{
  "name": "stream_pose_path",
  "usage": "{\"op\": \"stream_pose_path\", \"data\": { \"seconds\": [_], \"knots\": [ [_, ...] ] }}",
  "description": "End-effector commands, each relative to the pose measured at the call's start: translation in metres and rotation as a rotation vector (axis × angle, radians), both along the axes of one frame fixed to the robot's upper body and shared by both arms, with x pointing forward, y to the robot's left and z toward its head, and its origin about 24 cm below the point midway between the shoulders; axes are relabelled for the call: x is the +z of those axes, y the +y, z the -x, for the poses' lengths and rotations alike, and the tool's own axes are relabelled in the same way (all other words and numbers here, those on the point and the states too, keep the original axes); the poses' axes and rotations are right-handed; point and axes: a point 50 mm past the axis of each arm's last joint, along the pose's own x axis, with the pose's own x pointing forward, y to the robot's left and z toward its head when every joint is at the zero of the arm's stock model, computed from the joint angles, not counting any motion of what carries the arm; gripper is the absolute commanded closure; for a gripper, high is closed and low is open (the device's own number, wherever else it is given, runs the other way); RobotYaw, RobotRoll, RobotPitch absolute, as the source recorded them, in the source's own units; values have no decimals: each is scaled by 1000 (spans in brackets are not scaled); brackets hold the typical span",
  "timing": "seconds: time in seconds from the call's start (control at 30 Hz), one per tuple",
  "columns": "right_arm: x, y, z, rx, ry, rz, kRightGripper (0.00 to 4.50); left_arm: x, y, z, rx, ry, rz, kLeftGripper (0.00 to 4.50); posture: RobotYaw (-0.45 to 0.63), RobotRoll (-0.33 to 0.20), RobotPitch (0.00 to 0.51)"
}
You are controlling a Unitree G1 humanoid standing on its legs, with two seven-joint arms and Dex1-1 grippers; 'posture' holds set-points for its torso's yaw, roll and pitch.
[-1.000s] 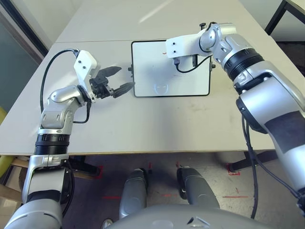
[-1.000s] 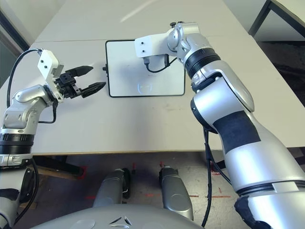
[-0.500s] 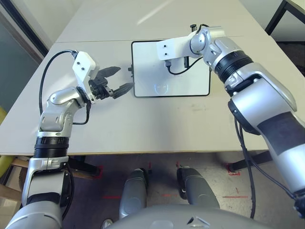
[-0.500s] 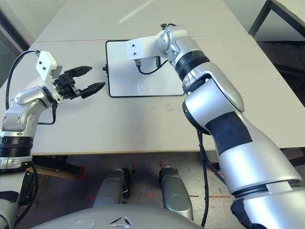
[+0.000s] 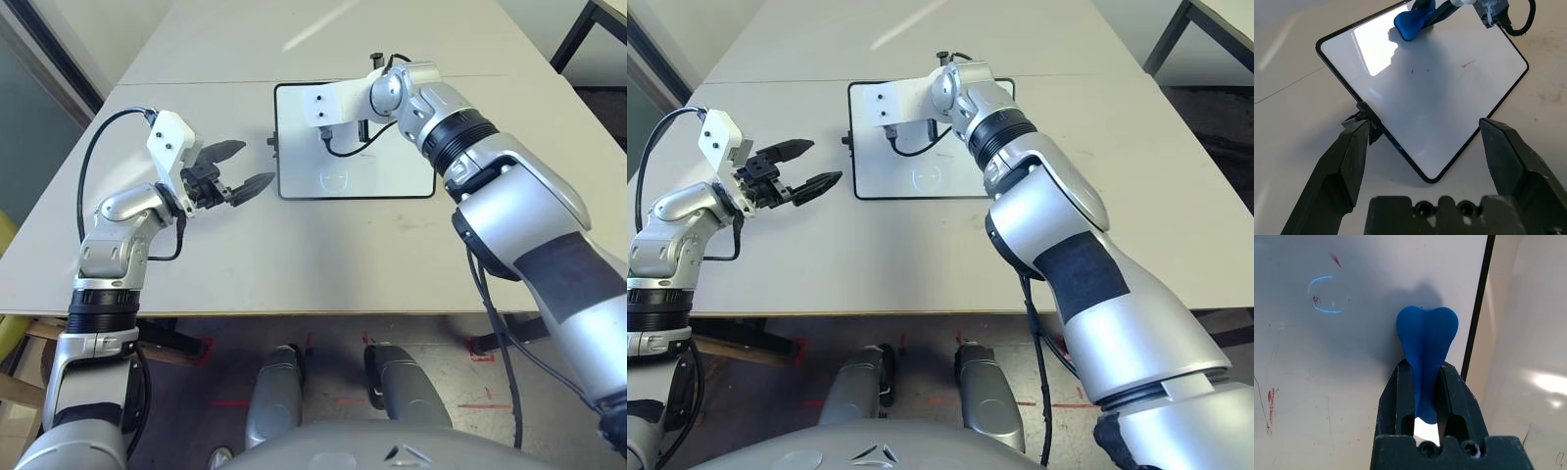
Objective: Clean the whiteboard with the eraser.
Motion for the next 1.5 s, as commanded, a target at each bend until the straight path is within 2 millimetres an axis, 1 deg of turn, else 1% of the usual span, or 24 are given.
{"op": "stream_pose_path", "data": {
  "seconds": [0.03, 0.43, 1.0, 1.13, 1.23, 1.37, 1.5],
  "knots": [
    [4, -1, -1, -10, -19, 19, 4114, -3, 0, 2, 7, 14, 9, 0, -25, 0, 124],
    [-5, -29, -6, -74, -16, 125, 4114, -3, -3, 0, -2, 15, 9, 0, -43, 0, 124],
    [-14, -64, -9, -142, 13, 201, 4114, -2, -3, -3, -10, 13, 9, 0, -58, 0, 121],
    [-15, -71, -9, -159, 33, 192, 4114, -2, -3, -4, -11, 14, 8, 0, -61, 0, 121],
    [-10, -71, -8, -156, 63, 139, 4114, -2, -3, -5, -12, 14, 8, 0, -63, 0, 120],
    [2, -71, -6, -132, 133, 60, 4114, -2, -3, -5, -15, 14, 8, 0, -68, 0, 118],
    [16, -81, -2, -104, 192, 30, 4114, -2, -3, -6, -18, 16, 8, 0, -72, 0, 119]
  ]
}}
